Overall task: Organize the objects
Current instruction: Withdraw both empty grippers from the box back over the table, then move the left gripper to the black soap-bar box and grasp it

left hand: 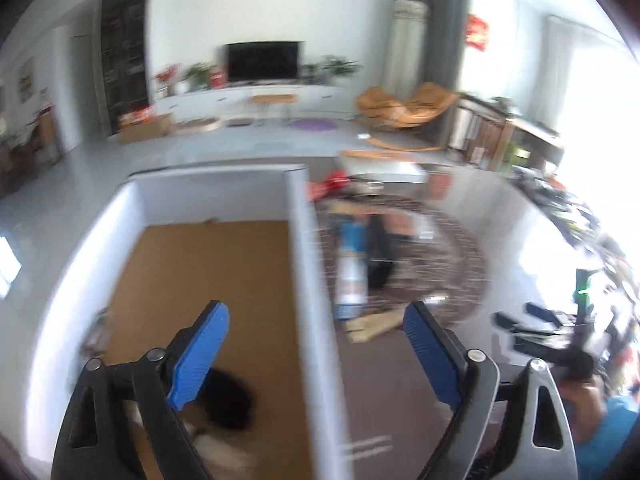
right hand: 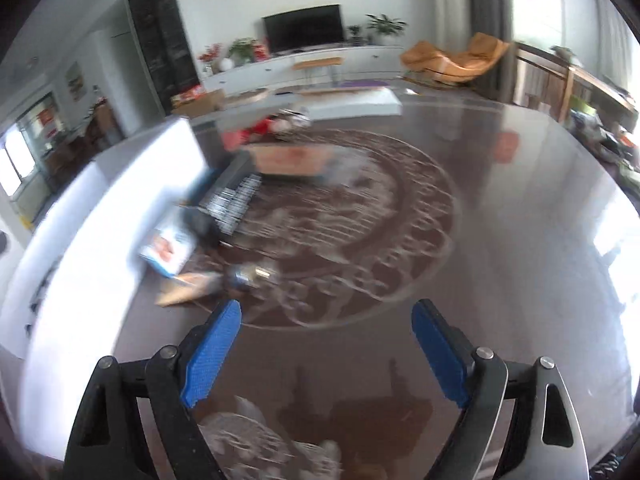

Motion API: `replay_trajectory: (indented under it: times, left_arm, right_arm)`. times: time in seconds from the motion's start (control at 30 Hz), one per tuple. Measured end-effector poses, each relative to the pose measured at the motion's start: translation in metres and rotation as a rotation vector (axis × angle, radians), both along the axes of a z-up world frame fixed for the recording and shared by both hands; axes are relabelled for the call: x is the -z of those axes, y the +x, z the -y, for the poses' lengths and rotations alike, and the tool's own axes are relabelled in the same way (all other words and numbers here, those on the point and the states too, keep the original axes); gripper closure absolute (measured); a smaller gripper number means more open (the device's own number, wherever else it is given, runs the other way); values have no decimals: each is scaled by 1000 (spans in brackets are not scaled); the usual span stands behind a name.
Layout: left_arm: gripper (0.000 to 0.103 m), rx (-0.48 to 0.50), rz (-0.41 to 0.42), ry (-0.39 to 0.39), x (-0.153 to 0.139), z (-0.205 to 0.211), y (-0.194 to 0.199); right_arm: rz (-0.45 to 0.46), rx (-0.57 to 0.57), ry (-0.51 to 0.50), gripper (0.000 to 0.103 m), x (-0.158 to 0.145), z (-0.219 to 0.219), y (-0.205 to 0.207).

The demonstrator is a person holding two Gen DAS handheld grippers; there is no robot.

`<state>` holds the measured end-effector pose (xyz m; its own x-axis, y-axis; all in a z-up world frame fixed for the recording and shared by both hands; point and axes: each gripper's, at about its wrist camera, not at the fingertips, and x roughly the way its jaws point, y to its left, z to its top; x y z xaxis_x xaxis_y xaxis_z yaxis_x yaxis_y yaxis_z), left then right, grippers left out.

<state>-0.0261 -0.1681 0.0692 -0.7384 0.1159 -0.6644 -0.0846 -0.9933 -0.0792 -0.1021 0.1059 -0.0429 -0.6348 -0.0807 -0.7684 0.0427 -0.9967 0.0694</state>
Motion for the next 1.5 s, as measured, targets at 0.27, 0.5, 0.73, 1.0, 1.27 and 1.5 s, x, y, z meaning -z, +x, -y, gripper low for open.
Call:
replay_trajectory:
  times: [0.27, 0.5, 0.73, 1.0, 1.27, 1.5]
  left_arm:
    - [0, 377, 82, 13, 33, -156, 20]
    - [0, 331, 264, 28, 130, -175, 7]
    - [0, 270, 286, 0, 151, -157, -5]
    - [0, 256, 260, -66, 153, -160, -12]
    - [0, 135, 183, -115, 125, -135, -48]
    - [0, -74, 195, -154, 134, -109, -95]
  right_arm:
    - [-3, 168, 48, 15, 23, -63, 41]
    - [-20, 159, 47, 15, 26, -64, 49]
    - [-18, 135, 61, 14, 32, -56, 45]
    - [-19, 107, 78, 9, 34, -49, 46]
    - [-20, 100, 77, 1, 36, -48, 46]
    - [-18, 100, 78, 0, 36, -49, 46]
